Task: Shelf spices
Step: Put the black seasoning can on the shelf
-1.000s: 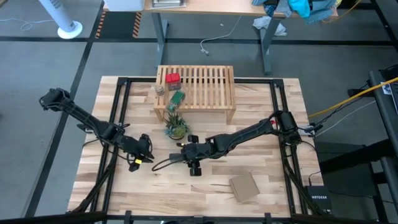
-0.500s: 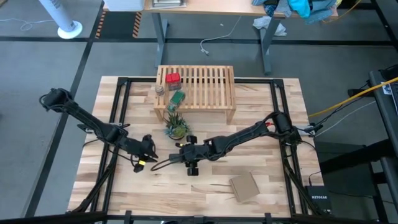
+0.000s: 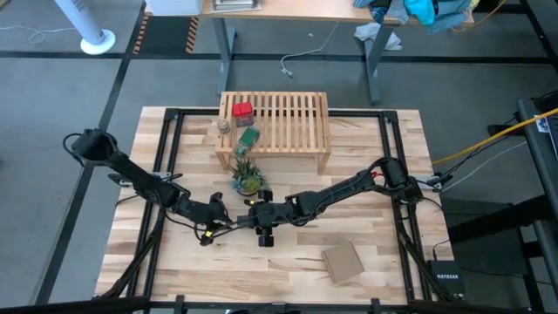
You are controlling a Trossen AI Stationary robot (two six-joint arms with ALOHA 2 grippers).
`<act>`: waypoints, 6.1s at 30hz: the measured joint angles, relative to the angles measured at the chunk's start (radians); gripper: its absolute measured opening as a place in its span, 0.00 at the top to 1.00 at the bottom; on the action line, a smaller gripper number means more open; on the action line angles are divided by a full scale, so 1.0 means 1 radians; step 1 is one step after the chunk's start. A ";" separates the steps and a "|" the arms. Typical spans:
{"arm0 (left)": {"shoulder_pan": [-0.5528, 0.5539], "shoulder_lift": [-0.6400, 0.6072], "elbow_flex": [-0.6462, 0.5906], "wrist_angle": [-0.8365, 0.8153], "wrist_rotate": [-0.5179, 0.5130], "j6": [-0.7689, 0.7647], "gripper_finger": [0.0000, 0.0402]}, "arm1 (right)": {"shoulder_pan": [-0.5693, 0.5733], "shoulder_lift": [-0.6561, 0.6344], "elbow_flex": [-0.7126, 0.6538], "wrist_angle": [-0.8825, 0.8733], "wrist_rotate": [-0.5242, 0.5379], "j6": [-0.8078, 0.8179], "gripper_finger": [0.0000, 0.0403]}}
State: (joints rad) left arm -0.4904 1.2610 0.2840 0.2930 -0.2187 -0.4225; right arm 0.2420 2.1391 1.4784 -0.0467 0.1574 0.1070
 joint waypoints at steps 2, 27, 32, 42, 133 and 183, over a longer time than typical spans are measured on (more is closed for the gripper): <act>0.000 0.027 0.000 0.029 -0.008 0.004 0.79 | 0.000 0.006 0.000 0.001 -0.005 0.000 0.55; 0.001 0.043 0.000 0.009 -0.041 0.041 0.79 | 0.000 0.059 -0.001 0.056 -0.035 0.000 0.70; 0.001 0.043 0.000 -0.017 -0.080 0.041 0.79 | 0.000 0.048 -0.001 0.036 -0.035 -0.001 0.69; 0.001 0.039 0.000 -0.062 -0.154 0.058 0.79 | 0.000 -0.082 0.000 -0.084 0.088 -0.057 0.69; 0.238 -0.955 0.000 -0.576 -0.282 0.491 0.99 | -0.845 -0.678 -0.404 -0.102 -0.525 -0.532 0.68; 0.238 -0.954 0.000 -0.575 -0.283 0.483 0.98 | -0.844 -0.677 -0.410 -0.073 -0.456 -0.523 0.67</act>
State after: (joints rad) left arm -0.2523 0.3065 0.2840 -0.2821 -0.5014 0.0604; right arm -0.6022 1.4624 1.0679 -0.1200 -0.2985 -0.4164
